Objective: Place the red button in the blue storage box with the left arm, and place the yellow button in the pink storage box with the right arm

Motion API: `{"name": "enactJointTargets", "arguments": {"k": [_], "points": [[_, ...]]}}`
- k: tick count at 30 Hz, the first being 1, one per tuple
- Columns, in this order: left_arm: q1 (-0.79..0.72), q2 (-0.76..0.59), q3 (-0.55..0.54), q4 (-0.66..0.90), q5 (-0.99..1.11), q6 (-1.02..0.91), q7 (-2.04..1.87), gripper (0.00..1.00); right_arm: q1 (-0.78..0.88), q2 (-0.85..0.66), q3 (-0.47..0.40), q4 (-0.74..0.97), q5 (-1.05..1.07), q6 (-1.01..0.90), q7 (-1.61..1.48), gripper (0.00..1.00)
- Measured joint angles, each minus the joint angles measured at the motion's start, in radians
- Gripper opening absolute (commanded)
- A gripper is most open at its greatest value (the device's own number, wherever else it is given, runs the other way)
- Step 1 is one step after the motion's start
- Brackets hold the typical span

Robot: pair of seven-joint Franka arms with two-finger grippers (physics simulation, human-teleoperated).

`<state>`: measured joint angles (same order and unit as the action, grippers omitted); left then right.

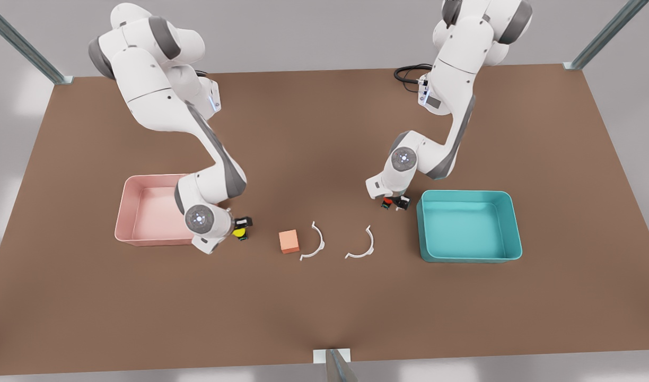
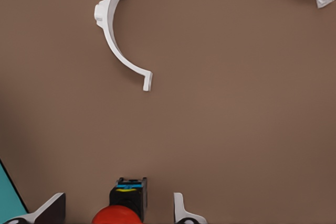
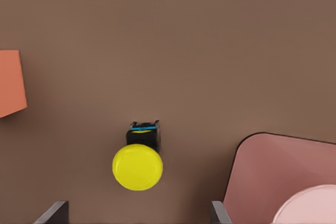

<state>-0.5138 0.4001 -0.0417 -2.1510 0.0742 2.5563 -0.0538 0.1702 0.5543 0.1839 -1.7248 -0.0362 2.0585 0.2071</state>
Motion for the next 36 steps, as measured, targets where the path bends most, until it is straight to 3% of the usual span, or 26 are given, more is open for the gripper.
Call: {"name": "enactJointTargets", "arguments": {"k": [7, 10, 15, 17, 18, 19, 22, 28, 32, 36], "points": [[-0.004, 0.025, 0.000, -0.058, 0.001, 0.079, -0.007, 0.98, -0.006, 0.077, 0.000, -0.032, -0.001, 0.168, 0.035, 1.00], [-0.006, 0.020, 0.000, -0.072, 0.002, 0.093, -0.011, 0.76, -0.017, 0.084, 0.003, -0.091, -0.001, 0.233, 0.041, 1.00], [-0.006, 0.000, 0.000, -0.091, 0.002, 0.104, -0.015, 0.62, -0.034, 0.064, 0.029, -0.154, -0.002, 0.312, 0.049, 0.98], [-0.006, -0.016, 0.000, -0.105, 0.002, 0.106, -0.017, 0.49, -0.034, 0.056, 0.030, -0.149, -0.002, 0.331, 0.051, 0.59], [-0.006, -0.021, 0.000, -0.109, 0.003, 0.107, -0.019, 0.43, -0.034, 0.054, 0.031, -0.147, 0.000, 0.339, 0.051, 0.49], [-0.006, -0.024, 0.000, -0.111, 0.005, 0.107, -0.021, 0.41, -0.034, 0.053, 0.031, -0.146, 0.001, 0.345, 0.051, 0.49], [-0.006, -0.058, 0.000, -0.112, 0.008, 0.103, -0.029, 0.41, -0.032, 0.053, 0.031, -0.150, 0.001, 0.359, 0.050, 0.51], [0.019, -0.267, 0.016, -0.097, 0.010, -0.004, -0.038, 0.41, -0.031, 0.019, 0.031, -0.154, -0.002, 0.369, 0.053, 0.50], [0.201, -0.372, 0.028, -0.090, 0.003, -0.101, 0.020, 0.41, -0.038, -0.124, 0.023, -0.092, -0.003, 0.295, 0.053, 0.50], [0.453, -0.293, 0.030, -0.036, -0.045, -0.154, 0.154, 0.41, -0.153, -0.206, 0.028, -0.108, -0.003, 0.221, 0.037, 0.51]]}}
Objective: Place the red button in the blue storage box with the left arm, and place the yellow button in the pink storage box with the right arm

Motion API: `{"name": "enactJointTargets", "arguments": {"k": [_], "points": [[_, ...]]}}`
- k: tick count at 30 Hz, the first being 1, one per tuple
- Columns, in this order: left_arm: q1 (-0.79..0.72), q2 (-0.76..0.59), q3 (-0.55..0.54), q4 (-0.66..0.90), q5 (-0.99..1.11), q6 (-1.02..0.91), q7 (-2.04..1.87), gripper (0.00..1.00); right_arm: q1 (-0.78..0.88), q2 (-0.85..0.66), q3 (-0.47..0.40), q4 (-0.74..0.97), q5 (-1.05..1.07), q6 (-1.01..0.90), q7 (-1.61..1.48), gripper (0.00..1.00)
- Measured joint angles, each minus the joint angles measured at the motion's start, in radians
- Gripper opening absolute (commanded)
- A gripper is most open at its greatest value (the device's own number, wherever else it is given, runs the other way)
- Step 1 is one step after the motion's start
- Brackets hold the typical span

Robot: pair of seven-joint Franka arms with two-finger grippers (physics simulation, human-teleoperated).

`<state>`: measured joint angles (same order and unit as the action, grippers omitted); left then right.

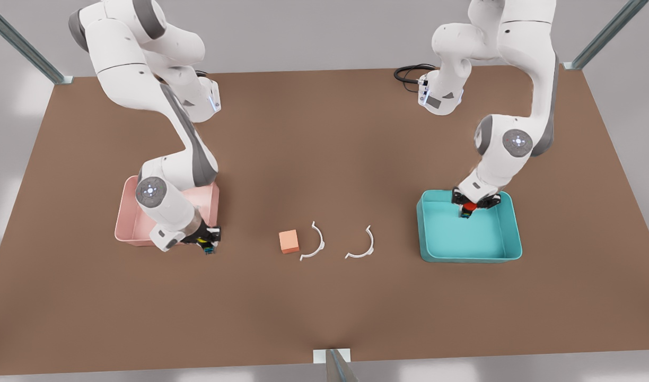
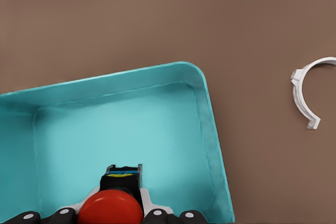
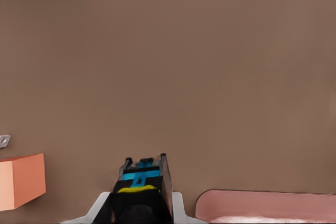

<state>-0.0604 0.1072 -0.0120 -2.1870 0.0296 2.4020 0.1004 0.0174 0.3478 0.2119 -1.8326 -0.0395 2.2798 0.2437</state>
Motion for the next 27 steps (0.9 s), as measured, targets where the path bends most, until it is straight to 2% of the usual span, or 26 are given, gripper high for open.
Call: {"name": "enactJointTargets", "arguments": {"k": [2, 5, 6, 7, 8, 9, 11, 14, 18, 19, 22, 25, 27], "points": [[0.091, 0.087, 0.000, 0.048, -0.015, -0.015, 0.063, 0.42, -0.042, -0.029, 0.001, -0.046, 0.000, -0.022, -0.014, 0.51], [0.101, 0.208, 0.000, 0.116, -0.033, -0.028, 0.147, 0.45, -0.088, -0.065, 0.001, -0.129, 0.001, -0.037, -0.035, 0.51], [0.100, 0.235, 0.000, 0.129, -0.038, -0.031, 0.172, 0.54, -0.107, -0.079, 0.002, -0.171, 0.001, -0.031, -0.044, 0.51], [0.099, 0.253, 0.000, 0.138, -0.043, -0.033, 0.198, 1.00, -0.123, -0.097, 0.002, -0.211, 0.001, -0.024, -0.052, 0.58], [0.099, 0.266, 0.000, 0.144, -0.052, -0.035, 0.222, 1.00, -0.132, -0.106, 0.002, -0.233, -0.001, -0.018, -0.060, 0.88], [0.098, 0.273, 0.000, 0.146, -0.063, -0.038, 0.244, 1.00, -0.134, -0.108, 0.002, -0.241, -0.002, -0.013, -0.066, 0.96], [0.098, 0.276, 0.000, 0.149, -0.078, -0.042, 0.279, 1.00, -0.134, -0.105, 0.002, -0.235, -0.002, -0.005, -0.078, 1.00], [0.097, 0.204, -0.001, 0.166, -0.090, -0.078, 0.312, 1.00, -0.128, -0.099, 0.002, -0.124, -0.005, -0.010, -0.094, 1.00], [0.040, 0.157, -0.012, 0.493, -0.093, -0.283, 0.259, 1.00, -0.124, -0.102, 0.004, 0.297, -0.043, -0.212, -0.113, 1.00], [0.026, 0.152, -0.012, 0.584, -0.092, -0.344, 0.236, 1.00, -0.123, -0.136, 0.005, 0.340, -0.051, -0.282, -0.117, 1.00], [0.019, 0.076, -0.019, 0.719, -0.075, -0.513, 0.174, 1.00, -0.123, -0.201, 0.011, 0.331, -0.064, -0.425, -0.127, 1.00], [0.006, 0.028, -0.040, 0.734, -0.039, -0.622, 0.123, 1.00, -0.123, -0.215, 0.008, 0.356, -0.057, -0.510, -0.136, 1.00], [0.003, 0.014, -0.042, 0.733, -0.027, -0.669, 0.094, 1.00, -0.108, -0.223, -0.027, 0.389, -0.043, -0.564, -0.141, 1.00]]}}
